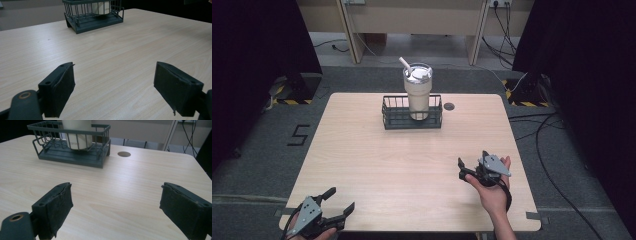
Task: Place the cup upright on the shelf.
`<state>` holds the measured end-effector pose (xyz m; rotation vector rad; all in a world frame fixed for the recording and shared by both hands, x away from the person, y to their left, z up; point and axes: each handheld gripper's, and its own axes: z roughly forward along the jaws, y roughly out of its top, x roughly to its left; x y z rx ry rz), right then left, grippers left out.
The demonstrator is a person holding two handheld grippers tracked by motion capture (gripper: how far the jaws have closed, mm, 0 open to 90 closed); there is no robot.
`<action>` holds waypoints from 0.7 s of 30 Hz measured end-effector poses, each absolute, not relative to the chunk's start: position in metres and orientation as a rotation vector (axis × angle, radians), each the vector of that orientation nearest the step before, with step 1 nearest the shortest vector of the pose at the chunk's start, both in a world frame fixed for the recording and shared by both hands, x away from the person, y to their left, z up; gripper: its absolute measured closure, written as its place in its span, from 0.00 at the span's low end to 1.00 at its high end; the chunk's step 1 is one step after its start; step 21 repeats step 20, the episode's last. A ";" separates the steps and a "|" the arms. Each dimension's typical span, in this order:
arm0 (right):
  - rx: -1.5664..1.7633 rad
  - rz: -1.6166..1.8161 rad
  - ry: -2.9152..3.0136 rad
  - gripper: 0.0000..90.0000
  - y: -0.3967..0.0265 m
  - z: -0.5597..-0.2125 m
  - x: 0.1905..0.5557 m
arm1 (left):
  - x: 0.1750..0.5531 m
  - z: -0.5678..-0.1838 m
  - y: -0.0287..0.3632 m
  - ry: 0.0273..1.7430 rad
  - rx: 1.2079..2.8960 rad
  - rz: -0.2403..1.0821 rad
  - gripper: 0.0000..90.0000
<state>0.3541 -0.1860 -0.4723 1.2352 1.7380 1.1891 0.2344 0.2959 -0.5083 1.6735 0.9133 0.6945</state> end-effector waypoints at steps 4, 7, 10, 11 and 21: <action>1.247 1.175 1.736 0.13 -0.195 -0.477 0.346 | 0.235 -0.509 0.296 0.914 1.676 0.696 0.18; 1.254 1.172 1.735 0.13 -0.200 -0.479 0.340 | 0.235 -0.509 0.296 0.916 1.677 0.696 0.18; 1.262 1.171 1.730 0.13 -0.204 -0.480 0.336 | 0.235 -0.509 0.296 0.916 1.679 0.697 0.18; 1.265 1.170 1.726 0.13 -0.204 -0.481 0.334 | 0.235 -0.509 0.296 0.916 1.679 0.698 0.18; 1.266 1.177 1.729 0.14 -0.204 -0.483 0.330 | 0.235 -0.508 0.296 0.915 1.679 0.701 0.18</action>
